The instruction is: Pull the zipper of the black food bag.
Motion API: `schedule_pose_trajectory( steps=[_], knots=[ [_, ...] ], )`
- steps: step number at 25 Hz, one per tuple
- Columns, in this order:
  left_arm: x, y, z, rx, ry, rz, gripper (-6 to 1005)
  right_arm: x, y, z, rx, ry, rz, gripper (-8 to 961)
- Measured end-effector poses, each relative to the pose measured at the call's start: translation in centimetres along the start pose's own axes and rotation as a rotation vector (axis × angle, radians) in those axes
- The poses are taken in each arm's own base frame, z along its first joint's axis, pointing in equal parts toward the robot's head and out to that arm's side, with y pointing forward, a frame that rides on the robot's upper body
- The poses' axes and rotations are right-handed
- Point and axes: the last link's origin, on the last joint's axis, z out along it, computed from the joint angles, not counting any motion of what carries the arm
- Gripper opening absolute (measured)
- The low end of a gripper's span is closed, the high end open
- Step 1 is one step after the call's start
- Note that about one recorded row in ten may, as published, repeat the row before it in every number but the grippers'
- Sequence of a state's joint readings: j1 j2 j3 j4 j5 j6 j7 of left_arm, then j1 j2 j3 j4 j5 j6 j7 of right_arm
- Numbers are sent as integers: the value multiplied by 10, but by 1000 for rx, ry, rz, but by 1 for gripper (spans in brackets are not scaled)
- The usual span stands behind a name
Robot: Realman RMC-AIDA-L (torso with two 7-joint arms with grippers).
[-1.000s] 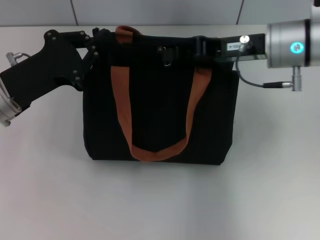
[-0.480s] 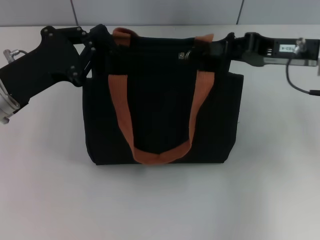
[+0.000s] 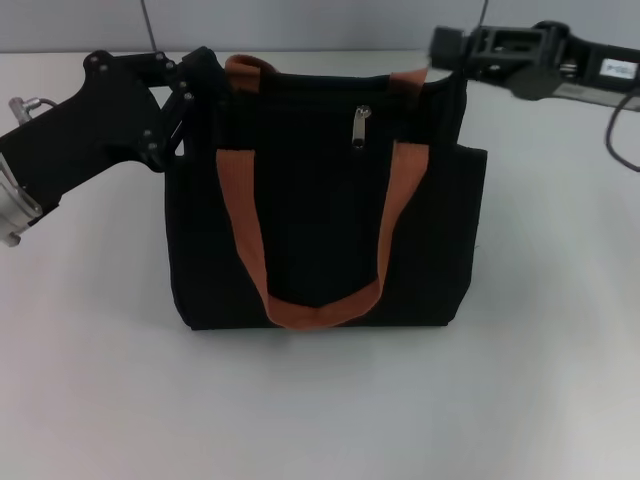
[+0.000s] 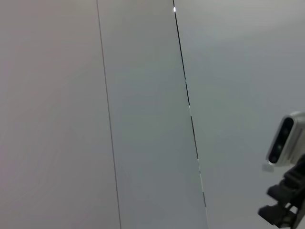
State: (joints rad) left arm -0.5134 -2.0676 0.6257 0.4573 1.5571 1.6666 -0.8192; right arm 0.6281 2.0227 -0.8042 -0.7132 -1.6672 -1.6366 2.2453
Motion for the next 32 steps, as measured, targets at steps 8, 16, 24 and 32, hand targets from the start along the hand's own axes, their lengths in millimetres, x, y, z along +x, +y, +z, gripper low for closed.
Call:
schedule_pose_trajectory(
  steps=[8,16,24,32],
  knots=[
    [1,0,4,-7,4,2,63,-2,-3,35,141,232,62,356],
    [1,0,4,-8,4,6,65,-9,-5,49,257,258,30,397],
    [4,-2,7,-18,11,16,66,-6,0,81,276,317,23,344],
    [5,0,8,-29,21,16,68,-6,-1,90,297,310,28,292]
  ],
)
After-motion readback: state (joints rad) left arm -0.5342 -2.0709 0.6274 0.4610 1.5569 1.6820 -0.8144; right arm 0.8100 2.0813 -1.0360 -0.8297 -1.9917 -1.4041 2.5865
